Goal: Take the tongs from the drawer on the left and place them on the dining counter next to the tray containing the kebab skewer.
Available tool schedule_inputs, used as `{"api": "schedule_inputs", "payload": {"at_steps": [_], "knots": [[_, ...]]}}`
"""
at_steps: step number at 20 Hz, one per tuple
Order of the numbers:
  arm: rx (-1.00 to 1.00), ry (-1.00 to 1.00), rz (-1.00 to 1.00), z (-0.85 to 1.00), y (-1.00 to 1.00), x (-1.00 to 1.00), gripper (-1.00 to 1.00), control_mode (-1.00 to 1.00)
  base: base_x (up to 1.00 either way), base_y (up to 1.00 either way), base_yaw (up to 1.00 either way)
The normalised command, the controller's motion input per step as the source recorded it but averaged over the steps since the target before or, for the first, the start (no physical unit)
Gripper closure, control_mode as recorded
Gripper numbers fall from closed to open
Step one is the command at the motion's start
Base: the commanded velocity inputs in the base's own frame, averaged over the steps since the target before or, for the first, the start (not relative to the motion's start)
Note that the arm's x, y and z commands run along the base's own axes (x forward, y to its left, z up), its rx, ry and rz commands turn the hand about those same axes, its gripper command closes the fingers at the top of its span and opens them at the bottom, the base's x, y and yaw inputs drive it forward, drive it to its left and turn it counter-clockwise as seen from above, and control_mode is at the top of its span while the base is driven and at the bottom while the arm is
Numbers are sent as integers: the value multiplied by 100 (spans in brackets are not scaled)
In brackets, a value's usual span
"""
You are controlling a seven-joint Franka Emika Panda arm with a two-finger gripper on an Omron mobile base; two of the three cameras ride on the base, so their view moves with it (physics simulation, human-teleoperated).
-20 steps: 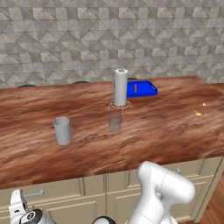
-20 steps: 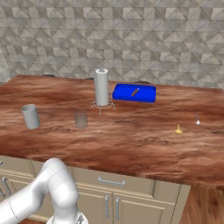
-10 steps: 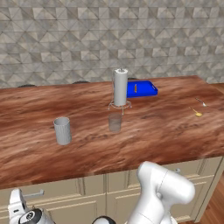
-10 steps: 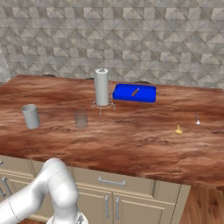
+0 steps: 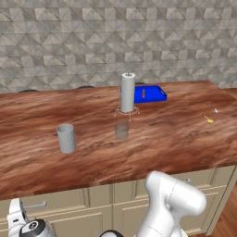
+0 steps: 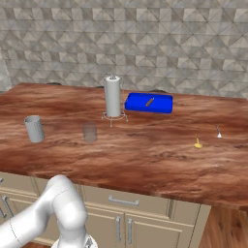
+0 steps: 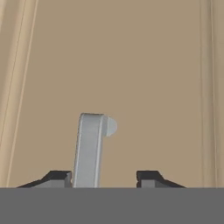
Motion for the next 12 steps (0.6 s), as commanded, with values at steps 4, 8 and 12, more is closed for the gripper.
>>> {"api": "schedule_inputs", "payload": {"at_steps": [4,8,12], "knots": [[0,0,0,0,0,0,100,-100,0,0,0],[0,0,0,0,0,0,100,-100,0,0,0],[0,0,0,-1,0,0,100,-100,0,0,0]]}}
